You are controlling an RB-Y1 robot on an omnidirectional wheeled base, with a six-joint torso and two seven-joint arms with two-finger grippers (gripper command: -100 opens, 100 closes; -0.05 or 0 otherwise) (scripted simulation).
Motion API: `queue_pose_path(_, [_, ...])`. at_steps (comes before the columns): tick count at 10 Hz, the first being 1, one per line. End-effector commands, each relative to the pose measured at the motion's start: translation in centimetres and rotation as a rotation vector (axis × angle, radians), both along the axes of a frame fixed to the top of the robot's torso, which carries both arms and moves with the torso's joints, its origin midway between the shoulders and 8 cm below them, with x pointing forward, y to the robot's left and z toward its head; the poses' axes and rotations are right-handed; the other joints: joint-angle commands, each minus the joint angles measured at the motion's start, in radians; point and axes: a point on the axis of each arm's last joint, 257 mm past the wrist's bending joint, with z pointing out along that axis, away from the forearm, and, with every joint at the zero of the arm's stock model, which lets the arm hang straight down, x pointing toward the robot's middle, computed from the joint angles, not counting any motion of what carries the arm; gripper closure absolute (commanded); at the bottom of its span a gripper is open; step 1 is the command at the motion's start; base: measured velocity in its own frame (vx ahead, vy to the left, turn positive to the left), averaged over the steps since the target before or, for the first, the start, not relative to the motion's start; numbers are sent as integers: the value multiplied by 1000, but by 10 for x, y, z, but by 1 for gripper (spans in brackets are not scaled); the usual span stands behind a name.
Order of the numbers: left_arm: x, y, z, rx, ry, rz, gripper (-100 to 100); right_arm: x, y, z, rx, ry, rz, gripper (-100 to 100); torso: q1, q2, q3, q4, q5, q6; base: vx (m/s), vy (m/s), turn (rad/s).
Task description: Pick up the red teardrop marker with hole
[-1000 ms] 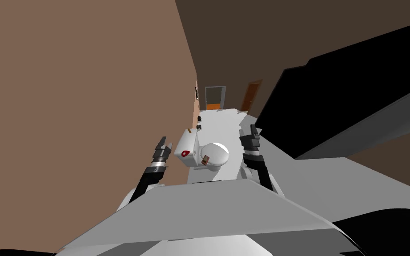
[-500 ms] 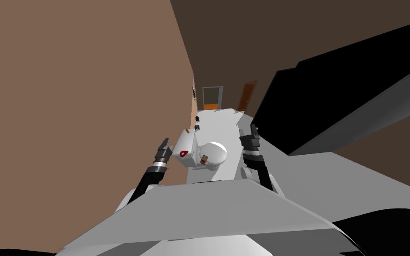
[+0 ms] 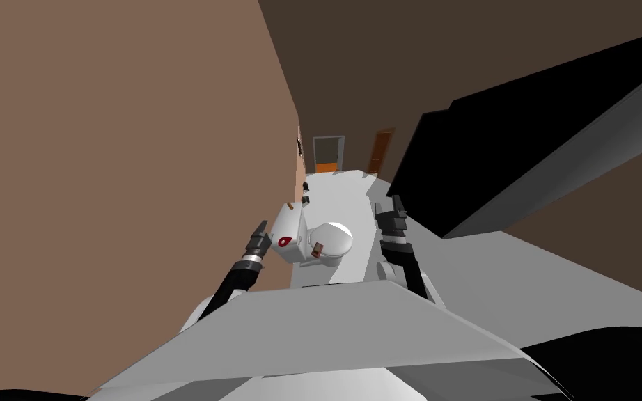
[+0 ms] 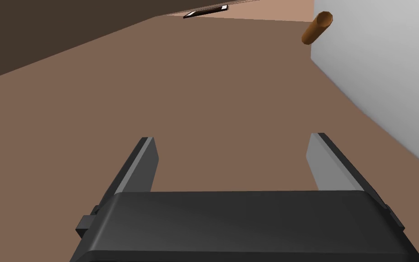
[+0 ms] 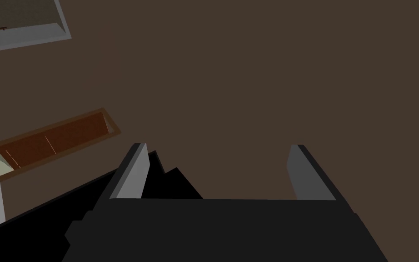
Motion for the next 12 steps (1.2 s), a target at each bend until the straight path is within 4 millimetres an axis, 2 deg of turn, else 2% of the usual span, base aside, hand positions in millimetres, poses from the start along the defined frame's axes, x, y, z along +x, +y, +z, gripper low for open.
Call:
queue_pose_path(1, [0,1,-11,-2,46,6,-100,0,0,0,0,0,0,0,0,0,0,0,0,0,-2,-1,-52])
queue_pose_path(2, [0,2,-12,-2,52,7,-100,0,0,0,0,0,0,0,0,0,0,0,0,0,0,0,0])
queue_pose_path(12, [-12,-1,-73,-28,304,33,-100,0,0,0,0,0,0,0,1,-1,-1,0,0,0,7,1,-54])
